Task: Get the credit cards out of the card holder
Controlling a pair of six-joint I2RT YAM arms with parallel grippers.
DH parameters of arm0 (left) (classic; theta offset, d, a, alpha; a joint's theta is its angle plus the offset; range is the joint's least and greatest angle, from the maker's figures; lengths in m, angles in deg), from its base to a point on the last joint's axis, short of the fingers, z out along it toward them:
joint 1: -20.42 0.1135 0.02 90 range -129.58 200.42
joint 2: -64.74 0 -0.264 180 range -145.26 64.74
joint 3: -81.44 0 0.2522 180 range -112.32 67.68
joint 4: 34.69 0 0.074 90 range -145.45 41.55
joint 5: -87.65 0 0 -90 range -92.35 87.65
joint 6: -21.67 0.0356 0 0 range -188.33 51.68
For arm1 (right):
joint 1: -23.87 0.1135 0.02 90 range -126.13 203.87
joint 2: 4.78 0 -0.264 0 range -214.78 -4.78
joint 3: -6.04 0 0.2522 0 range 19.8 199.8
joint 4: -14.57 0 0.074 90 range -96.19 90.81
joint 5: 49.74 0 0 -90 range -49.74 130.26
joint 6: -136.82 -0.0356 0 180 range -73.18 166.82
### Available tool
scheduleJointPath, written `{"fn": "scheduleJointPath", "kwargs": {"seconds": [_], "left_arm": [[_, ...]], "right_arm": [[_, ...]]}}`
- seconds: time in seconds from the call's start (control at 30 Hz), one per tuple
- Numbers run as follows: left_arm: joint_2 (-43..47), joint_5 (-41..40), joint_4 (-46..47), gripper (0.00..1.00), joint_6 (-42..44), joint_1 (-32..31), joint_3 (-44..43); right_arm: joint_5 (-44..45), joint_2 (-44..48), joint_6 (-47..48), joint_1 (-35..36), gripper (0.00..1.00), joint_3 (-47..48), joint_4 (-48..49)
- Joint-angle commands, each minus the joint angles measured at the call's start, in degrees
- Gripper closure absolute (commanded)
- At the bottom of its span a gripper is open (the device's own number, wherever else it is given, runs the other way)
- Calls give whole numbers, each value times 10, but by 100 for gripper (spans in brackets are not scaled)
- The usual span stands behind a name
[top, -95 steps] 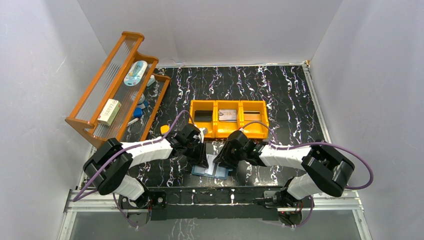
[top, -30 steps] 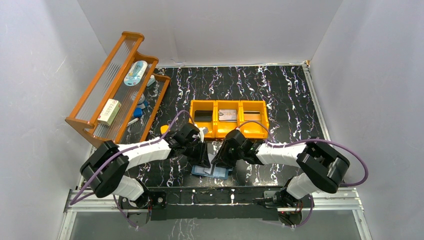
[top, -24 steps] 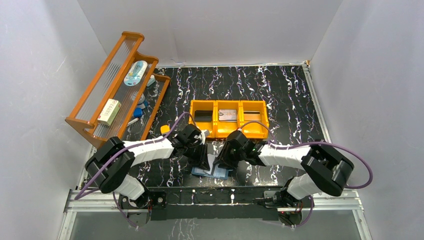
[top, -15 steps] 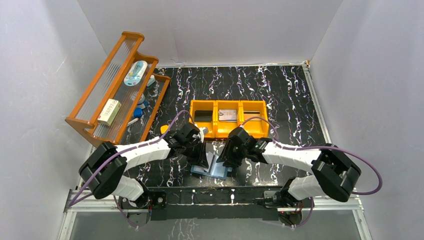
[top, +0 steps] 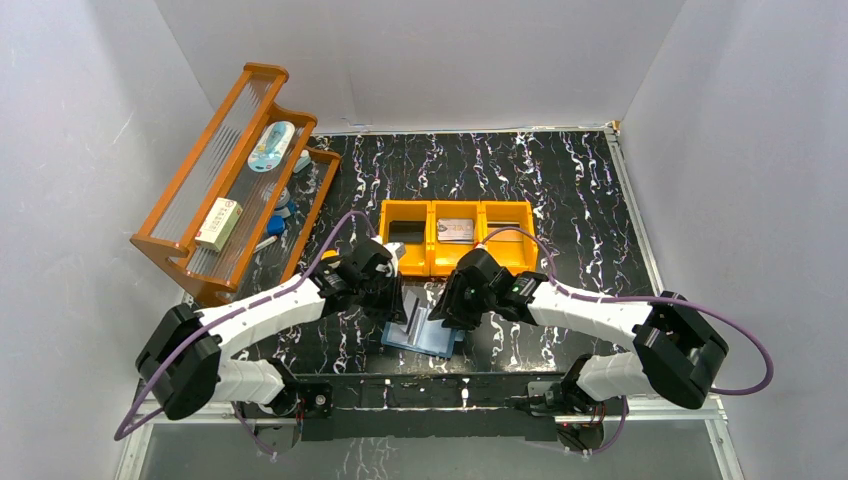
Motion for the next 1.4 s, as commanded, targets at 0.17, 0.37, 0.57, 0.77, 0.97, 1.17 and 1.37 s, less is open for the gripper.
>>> {"fn": "scheduleJointPath", "kwargs": {"seconds": [0.17,0.37,0.57,0.77,0.97,1.17,1.37], "left_arm": [[97,-163,-105,97,-22,3,-15],[143,-203,-137,98,-30,7,-10],[158,-187,-138,98,-36,6,4],[159,-164,-126,98,-31,7,0],[140,-148,-116,99,-25,6,-9],[141,-118,-94,100,-21,7,-12],[176,28,-30,100,-16,88,6]], "right_arm": [[-54,-51,-5,-1,56,31,99],[-65,-120,10,5,57,69,116],[-72,-160,15,8,58,76,121],[-38,-140,7,8,58,34,84],[-24,-119,9,8,57,21,71],[-30,-92,57,8,54,50,67],[41,62,82,8,29,-22,150]]}}
